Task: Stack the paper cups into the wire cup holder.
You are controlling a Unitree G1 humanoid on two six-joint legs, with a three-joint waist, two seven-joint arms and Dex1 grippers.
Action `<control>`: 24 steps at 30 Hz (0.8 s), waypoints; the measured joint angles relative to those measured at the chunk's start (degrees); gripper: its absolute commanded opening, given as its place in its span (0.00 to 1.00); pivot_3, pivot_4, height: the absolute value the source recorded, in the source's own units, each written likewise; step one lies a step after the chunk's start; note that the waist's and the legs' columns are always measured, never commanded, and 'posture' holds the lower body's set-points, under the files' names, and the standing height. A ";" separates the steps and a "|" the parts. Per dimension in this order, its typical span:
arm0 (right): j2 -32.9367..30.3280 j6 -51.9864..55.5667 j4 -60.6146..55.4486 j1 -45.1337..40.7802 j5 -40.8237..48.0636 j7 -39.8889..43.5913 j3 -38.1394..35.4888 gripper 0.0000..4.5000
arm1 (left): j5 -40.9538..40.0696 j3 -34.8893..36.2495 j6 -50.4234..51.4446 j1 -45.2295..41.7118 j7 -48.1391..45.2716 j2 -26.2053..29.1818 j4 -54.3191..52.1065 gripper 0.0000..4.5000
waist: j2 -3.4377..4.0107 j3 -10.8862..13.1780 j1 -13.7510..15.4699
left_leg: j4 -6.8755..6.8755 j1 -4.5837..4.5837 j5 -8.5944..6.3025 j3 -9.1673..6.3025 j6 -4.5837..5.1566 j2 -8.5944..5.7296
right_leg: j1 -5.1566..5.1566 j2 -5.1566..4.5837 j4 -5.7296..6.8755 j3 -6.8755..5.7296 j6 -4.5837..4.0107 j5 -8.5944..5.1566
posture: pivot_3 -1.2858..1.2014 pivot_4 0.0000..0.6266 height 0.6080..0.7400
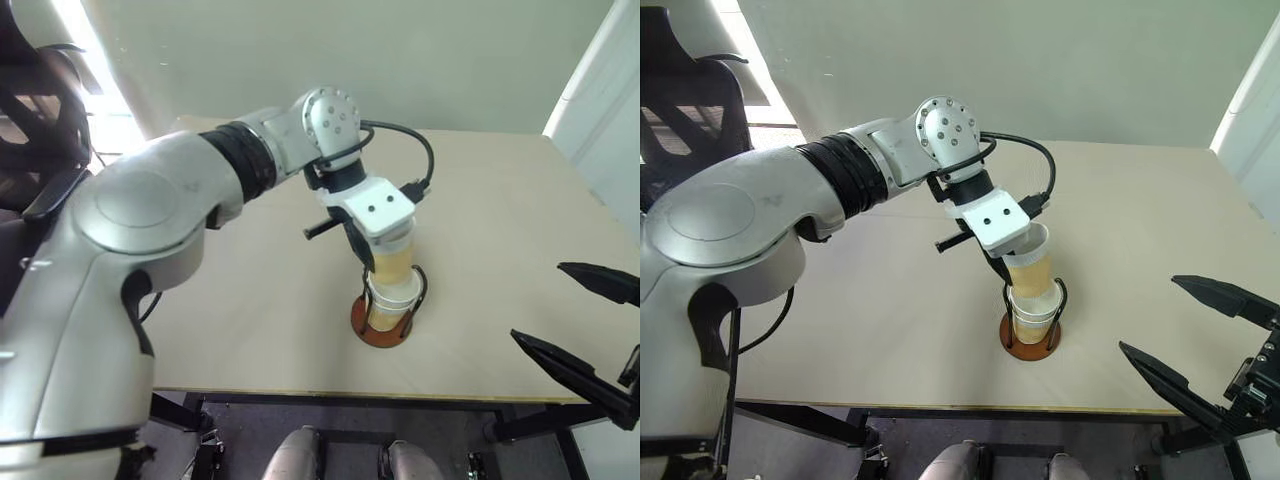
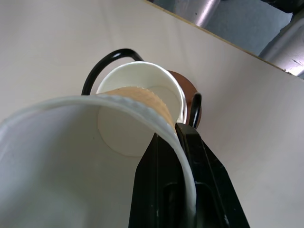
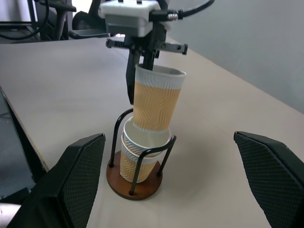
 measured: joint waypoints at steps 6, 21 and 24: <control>0.05 -2.86 -0.28 3.14 0.15 -0.45 -0.10 1.00 | -0.60 0.00 0.03 0.24 0.00 0.05 -0.30 0.01 | -0.01 0.00 0.03 | 0.00 -0.05 -0.07 0.00 -0.01 -0.01 | -0.02 0.00 -0.03 -0.01 0.00 -0.05 | 0.52 0.24 1.00; -0.18 -7.00 -0.29 5.64 -0.21 -1.68 0.08 1.00 | -2.11 -1.38 -0.32 0.05 -0.01 0.20 -2.95 0.01 | -0.02 0.01 0.13 | 0.00 -0.06 -0.10 -0.01 -0.01 -0.01 | -0.01 0.00 -0.03 -0.02 -0.04 -0.09 | 0.52 0.24 1.00; -0.18 -7.34 -0.29 6.23 -0.44 -1.71 0.09 1.00 | -1.34 -0.82 -0.33 0.12 -0.01 -0.70 -1.51 0.01 | -0.01 0.01 0.15 | 0.00 -0.06 -0.10 -0.01 -0.01 0.00 | -0.01 0.00 -0.03 -0.02 -0.04 -0.09 | 0.52 0.24 1.00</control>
